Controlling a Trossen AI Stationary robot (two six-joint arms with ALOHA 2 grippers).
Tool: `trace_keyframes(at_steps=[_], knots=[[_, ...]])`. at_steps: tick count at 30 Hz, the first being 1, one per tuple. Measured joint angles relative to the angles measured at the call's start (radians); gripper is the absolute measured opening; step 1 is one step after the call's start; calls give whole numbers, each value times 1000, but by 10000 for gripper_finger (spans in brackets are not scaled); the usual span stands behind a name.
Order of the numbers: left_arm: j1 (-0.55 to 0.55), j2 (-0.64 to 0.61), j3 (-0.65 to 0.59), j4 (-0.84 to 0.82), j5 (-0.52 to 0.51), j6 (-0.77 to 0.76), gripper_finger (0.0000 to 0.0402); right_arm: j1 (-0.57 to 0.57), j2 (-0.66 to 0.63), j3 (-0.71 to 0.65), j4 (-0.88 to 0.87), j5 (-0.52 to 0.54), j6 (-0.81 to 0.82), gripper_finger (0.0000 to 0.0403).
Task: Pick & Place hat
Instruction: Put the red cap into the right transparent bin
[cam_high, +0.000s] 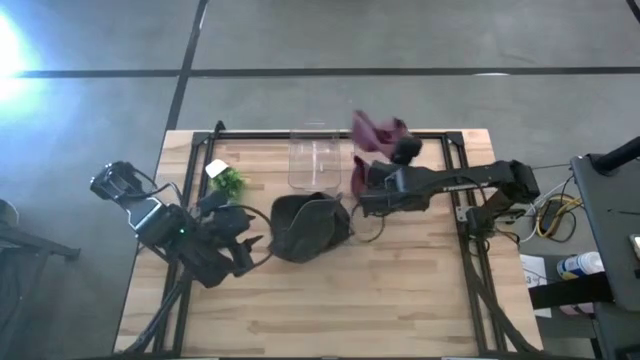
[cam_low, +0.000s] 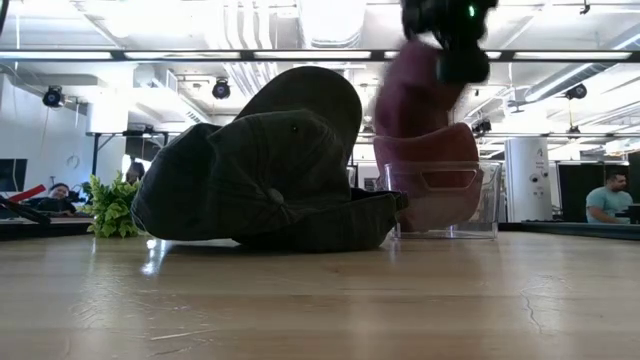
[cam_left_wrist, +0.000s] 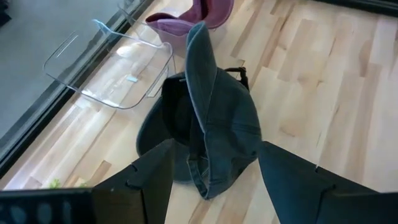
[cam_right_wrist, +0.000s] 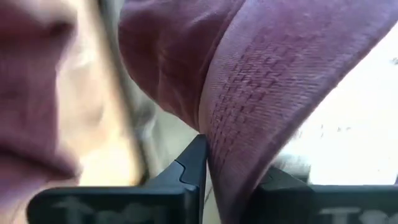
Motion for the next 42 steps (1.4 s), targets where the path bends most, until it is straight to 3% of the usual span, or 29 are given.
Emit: trace_keyframes(at_steps=[3,6,12,16,26,28,33,38,42], knots=[[0,-1,-22,0,-18,-7,225,-24,-17,-88,43,-85,8,27],[4,-4,-33,0,-41,-12,225,-27,-16,-123,9,-36,20,16],[14,-9,-33,3,-60,-19,225,-82,-14,-206,35,-136,17,15],[22,-10,-33,3,-61,-28,225,-87,-11,-223,84,-119,-52,15],[30,-10,-34,3,-76,-51,225,-90,-8,-105,126,-19,-264,15],[30,-10,-34,3,-77,-57,225,-105,-8,-73,126,-79,-267,15],[30,-10,-45,4,-88,-64,225,-196,26,-9,115,-371,-164,14],[30,-10,-69,5,-89,-77,225,-245,75,29,113,-392,-147,14],[30,-11,-95,7,-82,-102,225,-216,98,46,164,-296,-221,14]])
